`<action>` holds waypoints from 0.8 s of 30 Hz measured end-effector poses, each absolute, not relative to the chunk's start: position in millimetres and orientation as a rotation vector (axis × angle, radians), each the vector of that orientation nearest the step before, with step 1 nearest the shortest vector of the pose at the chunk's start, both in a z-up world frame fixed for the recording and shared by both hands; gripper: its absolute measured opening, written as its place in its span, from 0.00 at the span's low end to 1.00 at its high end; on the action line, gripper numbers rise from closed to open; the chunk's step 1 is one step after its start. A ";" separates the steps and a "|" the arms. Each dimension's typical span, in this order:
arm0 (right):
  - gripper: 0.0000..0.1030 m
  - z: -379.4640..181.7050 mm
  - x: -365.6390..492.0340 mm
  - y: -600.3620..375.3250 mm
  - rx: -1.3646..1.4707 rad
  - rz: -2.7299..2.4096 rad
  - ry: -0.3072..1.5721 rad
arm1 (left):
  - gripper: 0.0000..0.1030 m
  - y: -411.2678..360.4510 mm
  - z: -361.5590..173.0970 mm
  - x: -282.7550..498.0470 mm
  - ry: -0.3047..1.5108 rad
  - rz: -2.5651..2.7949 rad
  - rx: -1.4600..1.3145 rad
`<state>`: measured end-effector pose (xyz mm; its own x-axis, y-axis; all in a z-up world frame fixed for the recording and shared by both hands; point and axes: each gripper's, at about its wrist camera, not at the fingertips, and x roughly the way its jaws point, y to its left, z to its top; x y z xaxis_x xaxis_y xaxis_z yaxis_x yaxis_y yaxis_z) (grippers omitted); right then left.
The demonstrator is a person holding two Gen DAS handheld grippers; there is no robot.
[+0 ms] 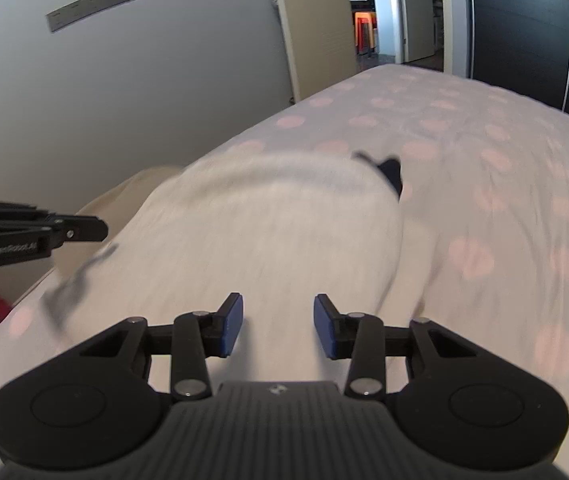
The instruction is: Fold clothes
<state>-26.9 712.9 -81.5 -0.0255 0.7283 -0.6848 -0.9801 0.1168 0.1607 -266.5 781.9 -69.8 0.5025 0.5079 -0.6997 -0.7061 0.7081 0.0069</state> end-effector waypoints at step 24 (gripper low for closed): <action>0.64 1.6 -72.0 546.0 -0.384 1.440 0.753 | 0.29 620.1 21.7 -306.6 0.622 0.887 -0.361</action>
<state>-72.0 546.0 1.6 -0.0412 0.7440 -0.6669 -0.9721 0.1243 0.1988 -306.6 620.1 21.7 0.4738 0.6060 -0.6390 -0.8073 0.5888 -0.0403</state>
